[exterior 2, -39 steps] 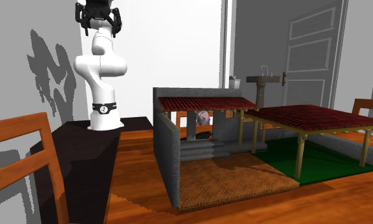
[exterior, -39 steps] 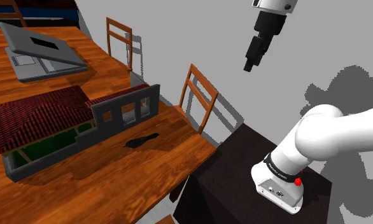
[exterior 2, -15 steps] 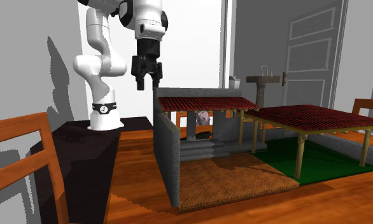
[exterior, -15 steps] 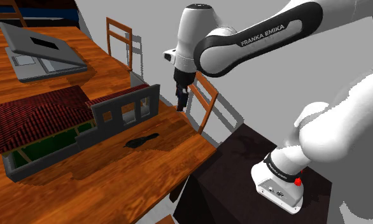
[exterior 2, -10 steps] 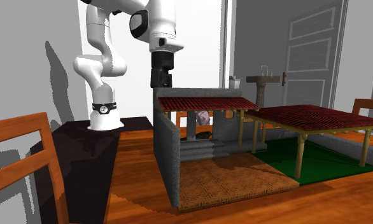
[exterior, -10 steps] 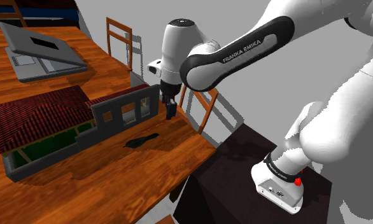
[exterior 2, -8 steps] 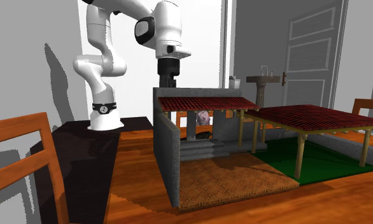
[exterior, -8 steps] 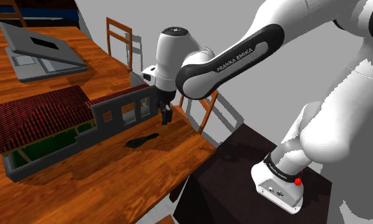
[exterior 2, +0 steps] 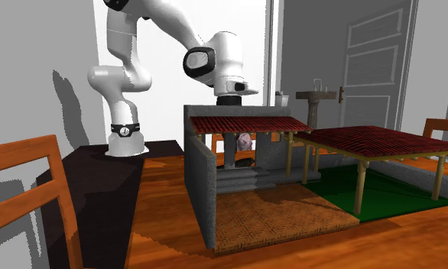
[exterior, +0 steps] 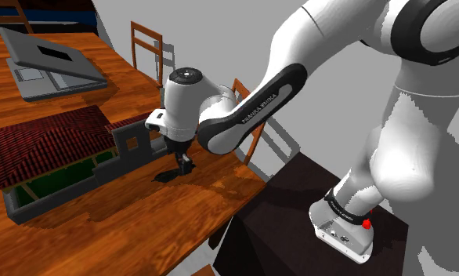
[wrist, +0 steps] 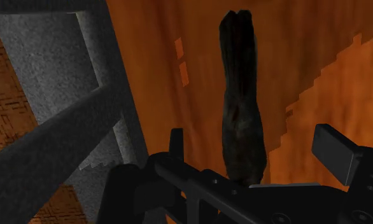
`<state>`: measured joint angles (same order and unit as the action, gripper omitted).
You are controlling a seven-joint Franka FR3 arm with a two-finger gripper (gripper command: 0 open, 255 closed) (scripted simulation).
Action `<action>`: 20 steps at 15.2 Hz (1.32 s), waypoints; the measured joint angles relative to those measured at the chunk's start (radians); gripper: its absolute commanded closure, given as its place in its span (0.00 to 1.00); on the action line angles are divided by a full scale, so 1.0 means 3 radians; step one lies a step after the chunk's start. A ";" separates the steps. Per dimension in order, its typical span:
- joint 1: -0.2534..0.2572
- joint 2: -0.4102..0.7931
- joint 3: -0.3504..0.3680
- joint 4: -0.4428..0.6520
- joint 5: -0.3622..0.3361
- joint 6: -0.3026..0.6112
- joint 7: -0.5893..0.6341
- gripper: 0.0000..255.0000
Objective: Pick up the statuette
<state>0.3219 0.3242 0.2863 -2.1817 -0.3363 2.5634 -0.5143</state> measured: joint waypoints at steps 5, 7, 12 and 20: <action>0.0080 0.0202 -0.0063 0.0036 -0.0166 0.0162 0.0084 0.00; 0.0108 0.0287 -0.0101 0.0050 -0.0225 0.0230 0.0130 0.00; 0.0131 0.0347 -0.0128 0.0062 -0.0266 0.0276 0.0167 1.00; 0.0122 0.0334 -0.0121 0.0062 -0.0255 0.0262 0.0153 1.00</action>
<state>0.3585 0.4242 0.2499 -2.1631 -0.4127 2.6421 -0.4685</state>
